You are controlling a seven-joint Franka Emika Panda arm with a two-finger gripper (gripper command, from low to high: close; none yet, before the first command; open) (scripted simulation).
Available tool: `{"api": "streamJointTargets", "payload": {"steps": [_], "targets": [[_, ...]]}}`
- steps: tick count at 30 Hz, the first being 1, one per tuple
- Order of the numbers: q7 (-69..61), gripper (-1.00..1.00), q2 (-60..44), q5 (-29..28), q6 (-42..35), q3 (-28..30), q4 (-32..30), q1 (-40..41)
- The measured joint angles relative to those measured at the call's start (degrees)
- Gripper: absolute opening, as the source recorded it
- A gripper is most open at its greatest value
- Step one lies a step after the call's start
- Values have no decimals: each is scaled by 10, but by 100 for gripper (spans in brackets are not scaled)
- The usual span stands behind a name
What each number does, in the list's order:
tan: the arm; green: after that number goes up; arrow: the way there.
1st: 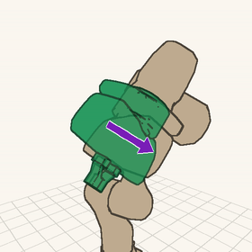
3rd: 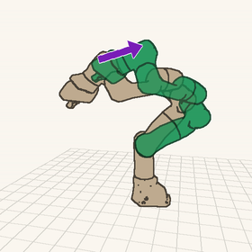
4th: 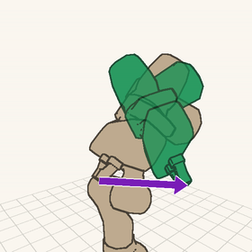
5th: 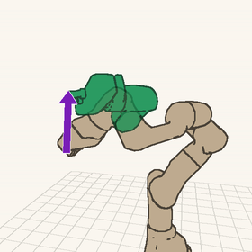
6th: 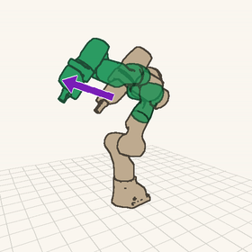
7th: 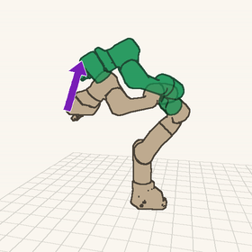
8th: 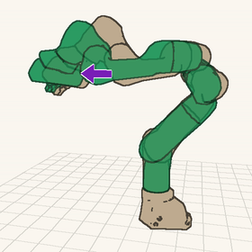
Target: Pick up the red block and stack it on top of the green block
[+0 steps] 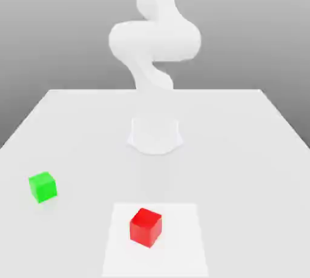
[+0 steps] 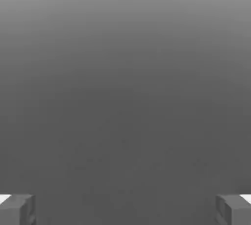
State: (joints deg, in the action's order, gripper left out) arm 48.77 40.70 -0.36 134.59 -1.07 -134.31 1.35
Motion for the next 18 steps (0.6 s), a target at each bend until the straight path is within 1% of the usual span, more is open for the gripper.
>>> {"api": "streamJointTargets", "payload": {"steps": [10, 18], "targets": [[123, 0, -213, -17, 117, -31, -104, 45], [208, 0, -379, -16, 208, -35, -186, 60]]}}
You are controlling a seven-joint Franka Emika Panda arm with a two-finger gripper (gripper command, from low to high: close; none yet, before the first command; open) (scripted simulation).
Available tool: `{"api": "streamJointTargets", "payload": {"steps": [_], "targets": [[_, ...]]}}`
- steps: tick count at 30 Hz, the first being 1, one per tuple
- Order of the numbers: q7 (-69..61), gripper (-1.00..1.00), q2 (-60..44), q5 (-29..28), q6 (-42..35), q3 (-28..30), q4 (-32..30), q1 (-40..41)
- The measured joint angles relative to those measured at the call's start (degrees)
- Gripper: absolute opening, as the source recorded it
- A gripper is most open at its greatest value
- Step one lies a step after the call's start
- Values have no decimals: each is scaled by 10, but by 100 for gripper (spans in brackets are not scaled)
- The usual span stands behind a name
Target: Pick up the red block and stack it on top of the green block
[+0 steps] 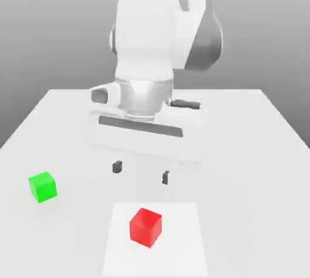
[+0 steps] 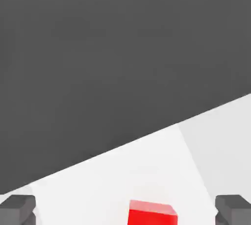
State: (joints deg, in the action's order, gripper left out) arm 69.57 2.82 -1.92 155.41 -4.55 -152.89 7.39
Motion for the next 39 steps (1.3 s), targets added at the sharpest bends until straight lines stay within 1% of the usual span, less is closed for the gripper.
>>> {"api": "streamJointTargets", "payload": {"steps": [3, 8, 9, 16, 22, 28, 32, 33, 35, 39], "targets": [[20, 0, -61, 8, 38, -1, -22, 2], [41, 0, -165, -14, 124, 14, -12, -7], [44, -100, -180, -18, 137, 18, -10, -11], [45, -100, -181, -19, 139, 18, -10, -10], [22, -100, -72, 9, 46, 8, -26, -2], [-59, -100, -11, -6, 4, 80, -46, 172], [-124, -100, 24, -12, -17, 138, -59, 255], [-141, -100, 34, -14, -23, 158, -63, 272], [-162, -100, 16, -4, -4, 173, -64, 283], [-201, -100, -61, 44, 68, 166, -62, 287]]}}
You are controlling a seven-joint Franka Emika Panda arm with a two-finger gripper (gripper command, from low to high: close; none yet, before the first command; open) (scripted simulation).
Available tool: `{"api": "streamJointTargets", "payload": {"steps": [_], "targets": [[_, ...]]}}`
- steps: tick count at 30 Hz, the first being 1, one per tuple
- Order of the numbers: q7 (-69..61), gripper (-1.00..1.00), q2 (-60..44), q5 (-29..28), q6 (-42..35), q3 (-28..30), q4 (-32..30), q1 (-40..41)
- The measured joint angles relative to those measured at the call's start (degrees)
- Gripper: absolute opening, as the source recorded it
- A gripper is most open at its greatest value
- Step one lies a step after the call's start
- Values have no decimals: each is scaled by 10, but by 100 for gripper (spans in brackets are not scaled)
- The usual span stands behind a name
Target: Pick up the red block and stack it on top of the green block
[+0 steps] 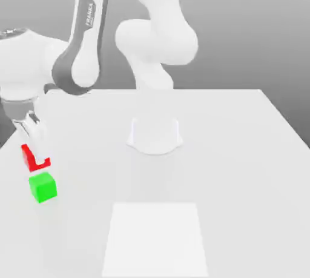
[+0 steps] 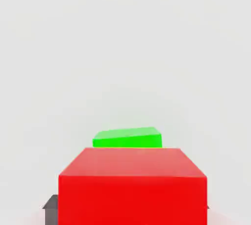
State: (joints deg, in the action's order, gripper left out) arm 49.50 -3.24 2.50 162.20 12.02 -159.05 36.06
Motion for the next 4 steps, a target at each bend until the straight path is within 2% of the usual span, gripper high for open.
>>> {"api": "streamJointTargets", "payload": {"steps": [1, 4], "targets": [[-10, 100, -20, 14, 18, -6, 1, 3], [-10, 100, -20, 14, 18, -6, 1, 3]]}}
